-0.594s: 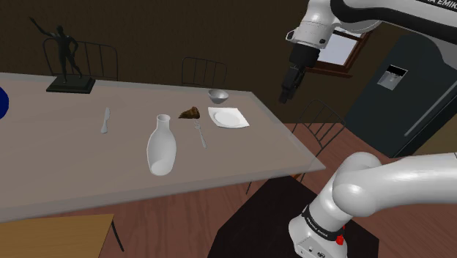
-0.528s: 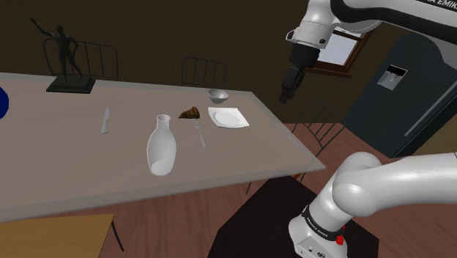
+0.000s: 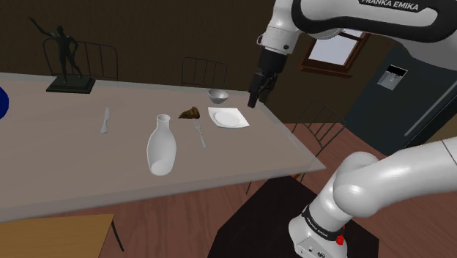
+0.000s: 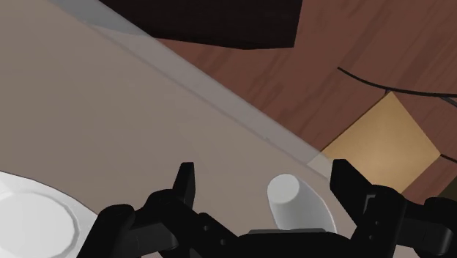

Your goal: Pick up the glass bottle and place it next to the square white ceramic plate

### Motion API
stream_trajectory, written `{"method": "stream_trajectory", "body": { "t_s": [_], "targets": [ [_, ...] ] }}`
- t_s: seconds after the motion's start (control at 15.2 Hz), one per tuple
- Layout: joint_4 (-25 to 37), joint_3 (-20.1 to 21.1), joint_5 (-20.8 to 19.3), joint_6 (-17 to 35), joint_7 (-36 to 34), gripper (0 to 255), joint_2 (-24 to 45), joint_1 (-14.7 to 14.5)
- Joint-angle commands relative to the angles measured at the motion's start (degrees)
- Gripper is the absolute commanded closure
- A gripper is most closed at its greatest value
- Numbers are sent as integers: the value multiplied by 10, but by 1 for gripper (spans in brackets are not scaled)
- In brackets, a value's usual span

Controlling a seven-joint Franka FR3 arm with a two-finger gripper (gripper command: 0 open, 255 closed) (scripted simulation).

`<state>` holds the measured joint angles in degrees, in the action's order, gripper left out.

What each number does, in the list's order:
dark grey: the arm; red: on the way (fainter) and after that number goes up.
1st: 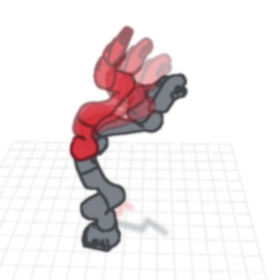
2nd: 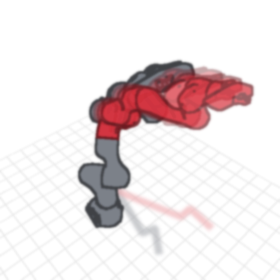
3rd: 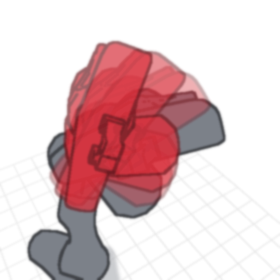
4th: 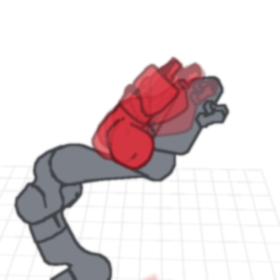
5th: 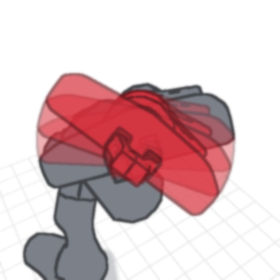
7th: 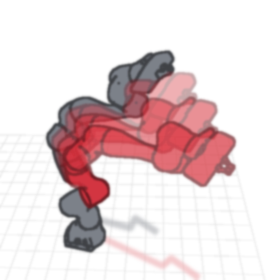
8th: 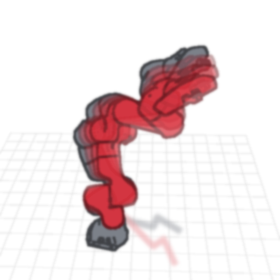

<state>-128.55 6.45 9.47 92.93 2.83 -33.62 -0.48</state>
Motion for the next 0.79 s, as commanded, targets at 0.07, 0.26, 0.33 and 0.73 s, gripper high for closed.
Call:
{"method": "stream_trajectory", "body": {
  "t_s": [0.07, 0.26, 0.33, 0.73],
  "targets": [
    [19, 28, 3, 38, -29, 0, 49, -4],
    [44, 55, 0, 73, -60, 0, 103, -7],
    [54, 63, -2, 84, -70, 0, 121, -8],
    [129, 110, -35, 137, -138, 0, 242, -15]
  ]
}}
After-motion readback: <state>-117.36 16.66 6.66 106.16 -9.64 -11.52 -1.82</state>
